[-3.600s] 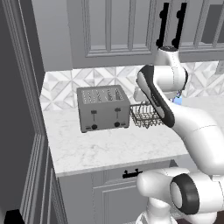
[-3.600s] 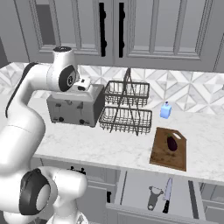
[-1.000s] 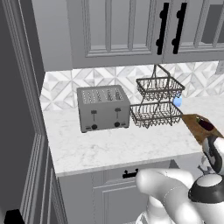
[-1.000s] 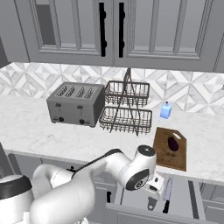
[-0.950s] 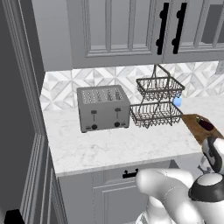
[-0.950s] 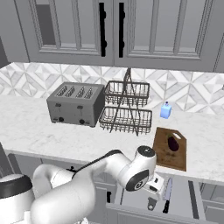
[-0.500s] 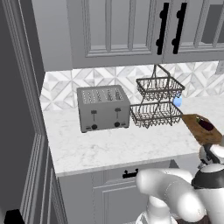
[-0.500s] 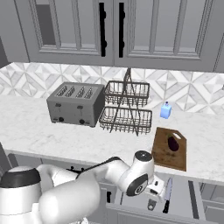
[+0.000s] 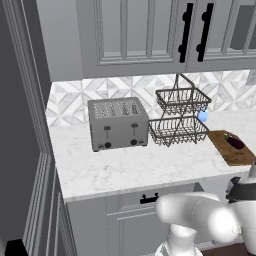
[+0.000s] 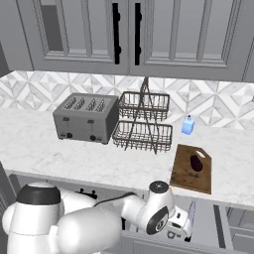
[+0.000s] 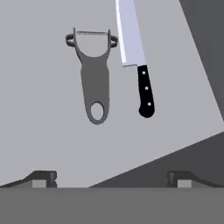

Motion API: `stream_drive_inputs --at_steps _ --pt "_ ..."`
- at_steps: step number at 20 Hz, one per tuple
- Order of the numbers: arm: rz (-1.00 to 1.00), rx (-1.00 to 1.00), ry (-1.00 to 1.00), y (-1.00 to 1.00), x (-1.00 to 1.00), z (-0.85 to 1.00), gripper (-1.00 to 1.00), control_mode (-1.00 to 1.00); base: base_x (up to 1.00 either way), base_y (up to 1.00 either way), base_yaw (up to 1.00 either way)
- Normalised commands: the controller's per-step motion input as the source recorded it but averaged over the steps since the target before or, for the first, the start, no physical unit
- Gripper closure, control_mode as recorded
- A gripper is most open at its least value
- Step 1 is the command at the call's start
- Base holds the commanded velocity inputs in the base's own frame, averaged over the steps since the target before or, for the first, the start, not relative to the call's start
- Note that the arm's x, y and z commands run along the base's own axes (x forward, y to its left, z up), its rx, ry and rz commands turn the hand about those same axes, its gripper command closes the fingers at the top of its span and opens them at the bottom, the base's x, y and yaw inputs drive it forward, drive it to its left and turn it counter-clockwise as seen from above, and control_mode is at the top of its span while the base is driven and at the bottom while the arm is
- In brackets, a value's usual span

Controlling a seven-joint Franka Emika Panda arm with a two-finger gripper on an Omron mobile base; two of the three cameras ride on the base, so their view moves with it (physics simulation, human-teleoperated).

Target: Place the appropriate cutting tool for cutting the eggplant skin on the cutting board.

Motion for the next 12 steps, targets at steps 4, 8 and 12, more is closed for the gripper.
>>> stream_drive_inputs --at_steps 4,8,12 --pt "0.02 0.0 0.0 -0.29 -0.26 -0.13 -1.0 -1.0 0.0 0.0 0.0" --pt "0.06 0.0 0.0 -0.33 -0.42 -0.04 -1.0 -1.0 0.0 0.0 0.0" --pt "0.08 0.0 0.01 -0.18 -0.37 -0.03 -1.0 -1.0 0.0 0.0 0.0"
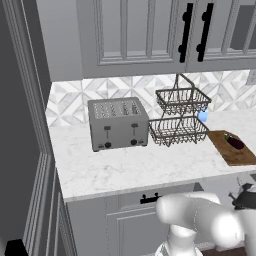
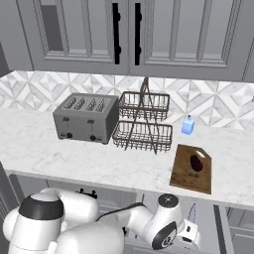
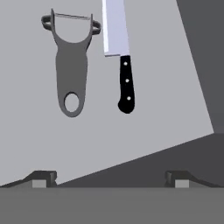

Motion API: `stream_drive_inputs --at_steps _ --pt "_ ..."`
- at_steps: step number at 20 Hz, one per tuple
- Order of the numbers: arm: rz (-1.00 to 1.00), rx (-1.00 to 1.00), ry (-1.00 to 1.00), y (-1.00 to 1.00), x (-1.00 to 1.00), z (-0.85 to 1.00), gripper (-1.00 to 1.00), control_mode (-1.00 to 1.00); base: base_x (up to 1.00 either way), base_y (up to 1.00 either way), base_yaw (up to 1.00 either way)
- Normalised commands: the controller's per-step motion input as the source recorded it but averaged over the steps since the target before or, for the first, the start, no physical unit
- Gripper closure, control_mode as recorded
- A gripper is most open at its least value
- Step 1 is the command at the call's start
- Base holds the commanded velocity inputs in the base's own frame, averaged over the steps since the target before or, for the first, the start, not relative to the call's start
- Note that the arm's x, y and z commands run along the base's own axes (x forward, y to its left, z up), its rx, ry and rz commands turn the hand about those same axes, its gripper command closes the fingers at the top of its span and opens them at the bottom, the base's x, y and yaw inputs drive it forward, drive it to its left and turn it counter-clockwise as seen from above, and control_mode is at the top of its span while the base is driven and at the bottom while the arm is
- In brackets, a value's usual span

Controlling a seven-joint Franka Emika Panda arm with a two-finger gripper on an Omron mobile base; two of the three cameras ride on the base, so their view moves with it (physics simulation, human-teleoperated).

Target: Place the appropriate cutting tool for cutting the eggplant skin on the cutting board.

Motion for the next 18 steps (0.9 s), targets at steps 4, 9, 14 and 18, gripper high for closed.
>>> stream_drive_inputs --at_steps 4,9,14,18 --pt "0.1 0.0 0.04 -0.12 -0.4 -0.2 -1.0 -1.0 0.0 0.0 0.0" --pt "0.1 0.0 0.11 -0.01 -0.33 -0.55 -1.0 -1.0 0.0 0.0 0.0" --pt "0.11 0.0 0.11 0.0 -0.27 -0.37 -1.0 -1.0 0.0 0.0 0.0" --pt "0.07 0.0 0.03 0.02 0.01 0.51 -1.0 -1.0 0.0 0.0 0.0"
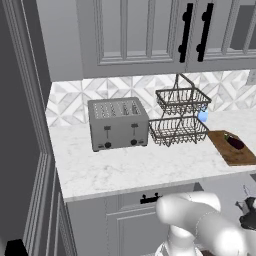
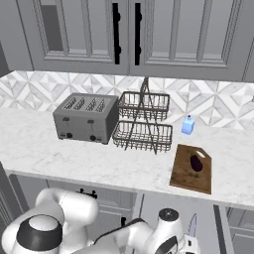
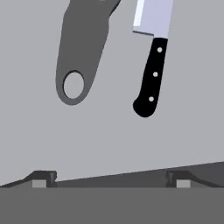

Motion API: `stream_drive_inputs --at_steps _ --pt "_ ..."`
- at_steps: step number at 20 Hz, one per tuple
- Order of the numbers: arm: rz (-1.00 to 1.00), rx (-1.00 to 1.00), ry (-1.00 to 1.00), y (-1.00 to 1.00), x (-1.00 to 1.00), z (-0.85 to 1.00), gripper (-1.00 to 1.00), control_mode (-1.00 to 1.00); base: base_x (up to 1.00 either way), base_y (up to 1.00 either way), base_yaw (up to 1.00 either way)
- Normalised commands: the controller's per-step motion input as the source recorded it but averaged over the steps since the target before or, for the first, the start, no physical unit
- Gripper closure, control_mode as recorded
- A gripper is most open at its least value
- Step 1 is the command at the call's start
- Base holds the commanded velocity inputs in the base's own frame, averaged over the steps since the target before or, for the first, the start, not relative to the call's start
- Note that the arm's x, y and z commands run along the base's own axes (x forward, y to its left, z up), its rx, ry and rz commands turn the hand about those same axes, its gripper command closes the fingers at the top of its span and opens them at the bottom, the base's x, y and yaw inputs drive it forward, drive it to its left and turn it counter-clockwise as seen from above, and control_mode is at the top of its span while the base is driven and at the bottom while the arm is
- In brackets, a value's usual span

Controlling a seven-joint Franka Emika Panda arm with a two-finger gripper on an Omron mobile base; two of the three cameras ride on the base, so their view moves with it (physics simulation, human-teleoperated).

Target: Place the appropriate cutting tool for cutting the eggplant skin on the cutting board.

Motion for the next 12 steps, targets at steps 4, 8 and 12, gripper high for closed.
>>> stream_drive_inputs --at_steps 4,8,12 --pt "0.04 0.05 0.0 0.01 0.16 0.87 -1.0 -1.0 0.0 0.0 0.0" --pt "0.0 0.14 0.04 0.18 0.04 0.32 -1.0 -1.0 0.0 0.0 0.0" --pt "0.0 0.23 0.0 0.22 0.33 0.0 -1.0 -1.0 0.0 0.0 0.0"
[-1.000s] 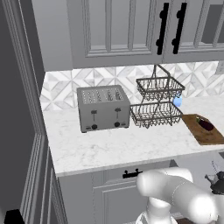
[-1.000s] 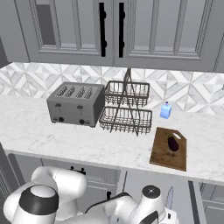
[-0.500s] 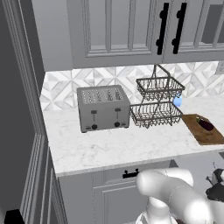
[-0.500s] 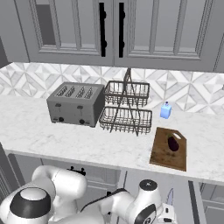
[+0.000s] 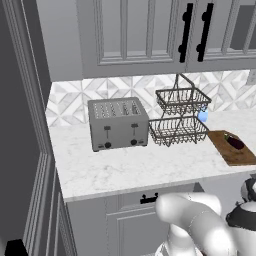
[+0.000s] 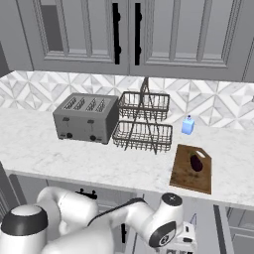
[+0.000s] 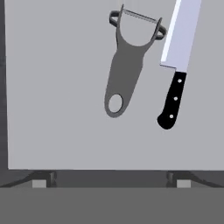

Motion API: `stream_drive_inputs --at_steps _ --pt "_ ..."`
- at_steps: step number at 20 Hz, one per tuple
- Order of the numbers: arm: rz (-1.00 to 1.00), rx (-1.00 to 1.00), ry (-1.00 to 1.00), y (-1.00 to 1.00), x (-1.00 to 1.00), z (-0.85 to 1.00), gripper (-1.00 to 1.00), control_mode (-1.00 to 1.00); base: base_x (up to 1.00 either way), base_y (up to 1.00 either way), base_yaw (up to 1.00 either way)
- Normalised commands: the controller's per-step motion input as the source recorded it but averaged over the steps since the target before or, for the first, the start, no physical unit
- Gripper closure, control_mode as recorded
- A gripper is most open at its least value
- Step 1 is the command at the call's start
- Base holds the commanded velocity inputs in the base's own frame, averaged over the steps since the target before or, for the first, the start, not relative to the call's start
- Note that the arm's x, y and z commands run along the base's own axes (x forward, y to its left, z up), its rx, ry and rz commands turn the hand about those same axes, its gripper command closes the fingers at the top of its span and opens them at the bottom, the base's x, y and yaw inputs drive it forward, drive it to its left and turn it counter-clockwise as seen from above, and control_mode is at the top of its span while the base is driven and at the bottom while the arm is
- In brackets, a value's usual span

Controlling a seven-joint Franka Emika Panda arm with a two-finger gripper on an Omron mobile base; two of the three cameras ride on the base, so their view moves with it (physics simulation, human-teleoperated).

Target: Place the appropriate cutting tool for cutting the eggplant skin on the cutting board.

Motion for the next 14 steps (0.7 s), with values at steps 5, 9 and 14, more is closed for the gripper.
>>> stream_drive_inputs --at_steps 5,9,14 --pt "0.0 0.19 0.0 0.14 0.41 0.0 -1.0 -1.0 0.0 0.0 0.0" --pt "0.0 0.08 0.0 0.0 0.44 0.0 -1.0 -1.0 0.0 0.0 0.0" --pt "0.0 0.03 0.0 0.04 0.07 -0.18 -1.0 -1.0 0.0 0.0 0.0"
